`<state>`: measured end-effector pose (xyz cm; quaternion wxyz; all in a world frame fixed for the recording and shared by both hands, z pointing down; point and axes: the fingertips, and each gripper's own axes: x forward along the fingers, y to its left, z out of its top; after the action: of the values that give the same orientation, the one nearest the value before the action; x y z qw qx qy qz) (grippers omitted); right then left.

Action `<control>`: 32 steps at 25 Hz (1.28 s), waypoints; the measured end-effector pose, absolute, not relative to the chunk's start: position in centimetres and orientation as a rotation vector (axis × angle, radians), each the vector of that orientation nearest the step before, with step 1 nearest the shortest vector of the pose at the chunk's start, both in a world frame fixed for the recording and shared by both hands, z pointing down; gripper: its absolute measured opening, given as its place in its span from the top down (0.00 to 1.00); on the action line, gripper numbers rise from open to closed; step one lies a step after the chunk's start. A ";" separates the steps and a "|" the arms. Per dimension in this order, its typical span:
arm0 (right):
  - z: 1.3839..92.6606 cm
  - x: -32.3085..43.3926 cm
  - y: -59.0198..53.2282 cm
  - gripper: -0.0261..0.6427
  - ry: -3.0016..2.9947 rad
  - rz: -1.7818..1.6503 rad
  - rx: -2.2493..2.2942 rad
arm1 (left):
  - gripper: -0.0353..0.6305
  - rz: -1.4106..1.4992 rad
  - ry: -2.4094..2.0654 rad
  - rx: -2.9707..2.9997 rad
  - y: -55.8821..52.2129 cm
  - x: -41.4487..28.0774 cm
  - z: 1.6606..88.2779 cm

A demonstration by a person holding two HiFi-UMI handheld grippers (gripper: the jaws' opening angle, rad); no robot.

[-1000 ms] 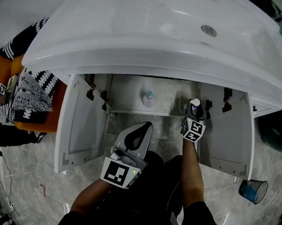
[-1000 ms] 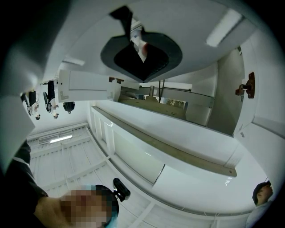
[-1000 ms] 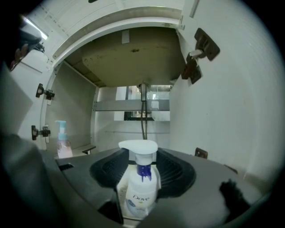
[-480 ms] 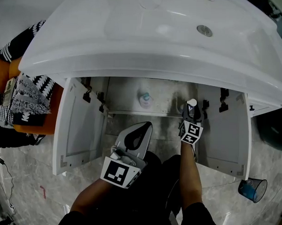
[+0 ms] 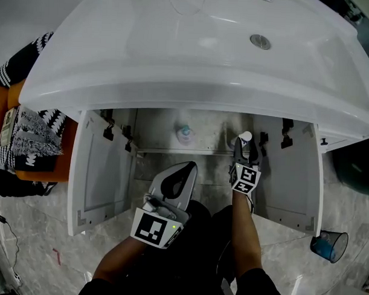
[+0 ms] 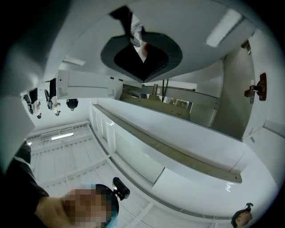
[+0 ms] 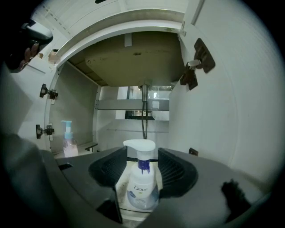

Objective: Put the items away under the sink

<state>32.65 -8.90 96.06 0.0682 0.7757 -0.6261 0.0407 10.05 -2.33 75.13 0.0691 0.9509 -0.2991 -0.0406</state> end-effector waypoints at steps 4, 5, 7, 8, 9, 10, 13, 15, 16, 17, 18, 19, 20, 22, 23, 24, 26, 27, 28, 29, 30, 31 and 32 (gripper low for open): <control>95.8 32.4 -8.2 0.63 -1.880 0.164 2.329 | 0.94 -0.110 -0.902 2.855 -2.5 10.5 75.0; 95.9 32.4 -7.9 0.63 -1.876 0.183 2.325 | 0.94 -0.105 -0.902 2.852 -2.5 10.7 74.8; 95.9 32.3 -7.3 0.63 -1.870 0.229 2.322 | 0.94 -0.093 -0.898 2.843 -2.3 11.0 74.3; 95.9 32.2 -7.0 0.63 -1.868 0.253 2.318 | 0.94 -0.087 -0.894 2.836 -2.2 11.1 73.9; 95.8 32.0 -6.7 0.63 -1.868 0.276 2.310 | 0.94 -0.082 -0.890 2.828 -2.2 11.3 73.4; 95.7 31.9 -6.5 0.63 -1.869 0.297 2.298 | 0.94 -0.078 -0.889 2.820 -2.1 11.4 72.8; 94.8 31.3 -6.0 0.65 -1.882 0.358 2.258 | 0.94 -0.063 -0.905 2.802 -2.0 11.6 70.6; 93.9 30.3 -5.3 0.75 -1.897 0.405 2.233 | 0.94 -0.046 -0.918 2.785 -1.8 11.5 69.1; 93.4 29.8 -4.6 0.79 -1.897 0.432 2.219 | 0.94 -0.039 -0.923 2.774 -1.6 11.4 68.3; 93.1 29.4 -4.0 0.83 -1.894 0.458 2.205 | 0.94 -0.033 -0.929 2.763 -1.3 11.3 67.4; 92.6 29.1 -3.5 0.87 -1.889 0.483 2.193 | 0.94 -0.027 -0.934 2.755 -1.0 11.2 66.6; 92.2 28.9 -3.2 0.89 -1.885 0.507 2.183 | 0.94 -0.018 -0.939 2.749 -0.8 11.2 65.6; 91.7 28.7 -3.0 0.90 -1.882 0.532 2.174 | 0.94 -0.005 -0.943 2.746 -0.7 11.3 64.7; 90.6 28.4 -2.4 0.93 -1.874 0.580 2.157 | 0.94 0.032 -0.944 2.745 -0.4 11.4 62.9; 90.0 28.3 -1.9 0.93 -1.865 0.603 2.148 | 0.94 0.049 -0.943 2.745 -0.3 11.4 61.9; 89.3 28.2 -1.4 0.94 -1.854 0.626 2.141 | 0.94 0.060 -0.942 2.745 -0.1 11.5 60.9; 87.8 28.0 -0.4 0.94 -1.833 0.669 2.129 | 0.94 0.064 -0.945 2.740 0.1 11.5 58.5; 86.9 27.8 -0.1 0.94 -1.826 0.686 2.126 | 0.94 0.062 -0.950 2.739 0.0 11.4 57.2; 85.9 27.6 0.1 0.94 -1.820 0.702 2.122 | 0.94 0.060 -0.956 2.740 -0.1 11.3 55.9; 84.9 27.3 0.4 0.94 -1.816 0.715 2.118 | 0.94 0.061 -0.962 2.740 -0.1 11.2 54.5; 84.0 27.0 0.7 0.94 -1.812 0.727 2.112 | 0.94 0.065 -0.970 2.739 0.1 11.1 53.2; 83.0 26.8 1.2 0.94 -1.806 0.738 2.105 | 0.94 0.071 -0.978 2.735 0.4 11.0 51.9; 82.1 26.7 1.7 0.94 -1.800 0.751 2.096 | 0.94 0.076 -0.984 2.731 0.7 10.8 50.6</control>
<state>26.68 1.72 82.08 0.1387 0.7251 -0.6226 0.2596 10.84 0.71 50.61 0.1185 0.9339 -0.3363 0.0261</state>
